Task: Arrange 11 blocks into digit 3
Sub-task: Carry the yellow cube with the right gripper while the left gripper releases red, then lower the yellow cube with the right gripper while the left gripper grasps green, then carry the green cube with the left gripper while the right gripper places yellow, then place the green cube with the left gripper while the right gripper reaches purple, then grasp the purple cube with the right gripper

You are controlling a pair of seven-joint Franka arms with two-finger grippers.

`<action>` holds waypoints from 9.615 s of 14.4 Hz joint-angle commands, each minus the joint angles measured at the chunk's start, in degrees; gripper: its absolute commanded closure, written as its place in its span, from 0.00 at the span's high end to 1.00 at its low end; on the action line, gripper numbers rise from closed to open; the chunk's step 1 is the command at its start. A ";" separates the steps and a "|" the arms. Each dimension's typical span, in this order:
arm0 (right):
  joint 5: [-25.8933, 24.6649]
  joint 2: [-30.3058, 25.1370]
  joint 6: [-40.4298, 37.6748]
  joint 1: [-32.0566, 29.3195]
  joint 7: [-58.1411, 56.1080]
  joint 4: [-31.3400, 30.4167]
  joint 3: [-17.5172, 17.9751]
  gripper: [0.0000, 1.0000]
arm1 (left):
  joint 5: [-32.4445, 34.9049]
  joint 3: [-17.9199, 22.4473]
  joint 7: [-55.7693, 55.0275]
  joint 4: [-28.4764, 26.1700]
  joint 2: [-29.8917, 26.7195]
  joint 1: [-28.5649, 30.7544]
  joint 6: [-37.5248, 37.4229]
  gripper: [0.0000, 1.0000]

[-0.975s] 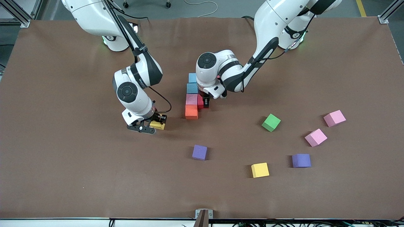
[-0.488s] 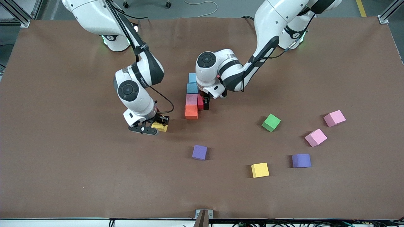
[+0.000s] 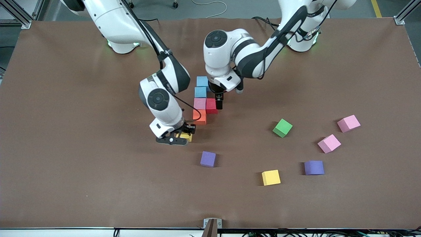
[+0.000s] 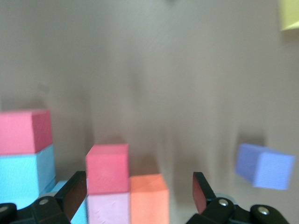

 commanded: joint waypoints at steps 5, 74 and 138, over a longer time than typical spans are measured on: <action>0.12 5.79 1.22 3.20 1.82 4.56 -0.32 0.00 | -2.24 -0.34 33.44 4.48 0.33 13.81 -4.72 1.00; -0.94 -1.58 -2.91 0.33 -2.48 0.69 -0.49 1.00 | -8.84 -9.56 34.93 -17.74 3.32 31.85 19.27 0.32; -1.81 30.05 0.69 6.55 25.18 39.98 -9.02 0.02 | 10.67 -12.99 -5.44 -12.13 4.82 15.32 9.79 1.00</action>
